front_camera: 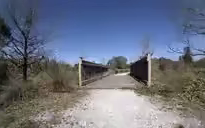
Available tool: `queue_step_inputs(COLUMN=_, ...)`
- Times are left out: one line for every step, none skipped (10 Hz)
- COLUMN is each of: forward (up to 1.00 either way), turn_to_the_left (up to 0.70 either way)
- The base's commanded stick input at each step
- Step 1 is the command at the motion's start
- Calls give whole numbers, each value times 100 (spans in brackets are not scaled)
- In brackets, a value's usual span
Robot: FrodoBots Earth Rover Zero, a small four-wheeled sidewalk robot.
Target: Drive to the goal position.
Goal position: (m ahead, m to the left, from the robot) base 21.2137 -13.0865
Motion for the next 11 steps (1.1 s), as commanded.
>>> queue_step_inputs(forward=70, turn_to_the_left=-7)
queue_step_inputs(forward=70, turn_to_the_left=-12)
queue_step_inputs(forward=70, turn_to_the_left=-19)
queue_step_inputs(forward=70, turn_to_the_left=-3)
queue_step_inputs(forward=70, turn_to_the_left=-3)
queue_step_inputs(forward=70, turn_to_the_left=-3)
queue_step_inputs(forward=70, turn_to_the_left=-3)
queue_step_inputs(forward=70, turn_to_the_left=-2)
queue_step_inputs(forward=70, turn_to_the_left=0)
queue_step_inputs(forward=70, turn_to_the_left=0)
queue_step_inputs(forward=70, turn_to_the_left=0)
